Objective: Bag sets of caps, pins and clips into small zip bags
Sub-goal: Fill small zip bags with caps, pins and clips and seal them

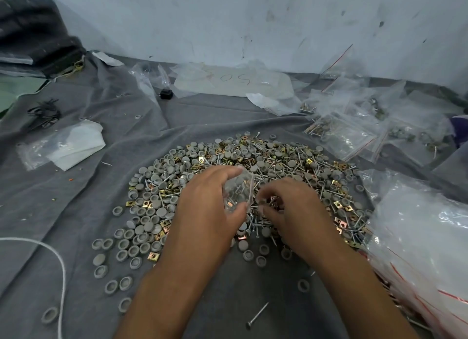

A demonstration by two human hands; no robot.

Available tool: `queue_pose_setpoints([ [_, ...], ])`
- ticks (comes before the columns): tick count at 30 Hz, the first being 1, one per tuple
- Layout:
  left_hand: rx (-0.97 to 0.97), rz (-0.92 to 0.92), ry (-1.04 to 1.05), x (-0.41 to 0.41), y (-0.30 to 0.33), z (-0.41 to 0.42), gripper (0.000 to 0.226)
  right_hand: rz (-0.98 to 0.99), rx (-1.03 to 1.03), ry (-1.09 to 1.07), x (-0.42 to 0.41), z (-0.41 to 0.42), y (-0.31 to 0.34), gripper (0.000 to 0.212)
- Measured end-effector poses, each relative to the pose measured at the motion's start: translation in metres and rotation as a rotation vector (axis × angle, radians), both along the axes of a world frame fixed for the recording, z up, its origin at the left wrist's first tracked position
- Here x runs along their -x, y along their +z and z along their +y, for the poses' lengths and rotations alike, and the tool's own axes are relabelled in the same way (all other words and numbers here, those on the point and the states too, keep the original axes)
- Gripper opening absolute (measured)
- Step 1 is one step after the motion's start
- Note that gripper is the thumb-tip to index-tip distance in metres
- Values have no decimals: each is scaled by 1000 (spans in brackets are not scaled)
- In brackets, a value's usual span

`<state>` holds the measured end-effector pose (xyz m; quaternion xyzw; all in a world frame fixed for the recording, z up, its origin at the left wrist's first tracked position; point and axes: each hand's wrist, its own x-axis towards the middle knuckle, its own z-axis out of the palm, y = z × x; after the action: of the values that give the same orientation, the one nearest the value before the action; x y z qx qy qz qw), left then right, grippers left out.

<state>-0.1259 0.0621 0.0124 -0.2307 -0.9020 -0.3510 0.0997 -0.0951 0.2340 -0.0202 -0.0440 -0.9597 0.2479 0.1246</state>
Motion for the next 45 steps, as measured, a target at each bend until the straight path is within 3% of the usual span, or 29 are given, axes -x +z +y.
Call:
queue_pose_setpoints([
  [2, -2, -4, -10, 1, 0, 0, 53, -113, -122, 0, 0, -3, -9, 13],
  [5, -6, -7, -11, 0, 1, -1, 52, -102, -216, -23, 0, -7, -13, 14],
  [8, -1, -8, -9, -1, 0, -1, 54, -42, -145, -49, 0, -8, -13, 9],
  [11, 1, -18, -3, -1, 0, 0, 55, 225, 220, -96, -1, -8, -1, 6],
  [13, -7, -12, -6, -1, -1, 0, 54, 507, 268, -60, -3, -13, 12, 7],
  [15, -13, -5, -12, -1, -1, 1, 53, 608, 172, 27, -4, -19, 15, 12],
  [20, -31, 10, -10, -1, -3, 2, 51, 501, 1, 111, -3, -14, 9, 19],
  [22, -39, 37, -14, -1, -3, 1, 50, 497, -165, 120, -4, -9, 9, 27],
  [25, -15, 66, -56, -3, -1, -1, 52, 514, -235, 116, -3, -4, 13, 14],
  [29, -20, 161, -124, -2, 4, -5, 59, 614, -80, 129, -6, -1, 26, 24],
  [32, -258, 261, -133, 0, 8, -10, 42, 719, 32, 84, -11, -1, 35, 17],
  [35, -552, 85, -124, 1, 8, -13, 27, 760, 251, 61, -20, -1, 39, 14],
  [39, -827, -248, -143, 5, 4, -9, 38, 630, 662, 85, -27, -1, 40, 27],
  [45, -1022, -400, -170, 14, 0, -7, 37, 477, 851, 91, -21, 4, 30, 33],
])
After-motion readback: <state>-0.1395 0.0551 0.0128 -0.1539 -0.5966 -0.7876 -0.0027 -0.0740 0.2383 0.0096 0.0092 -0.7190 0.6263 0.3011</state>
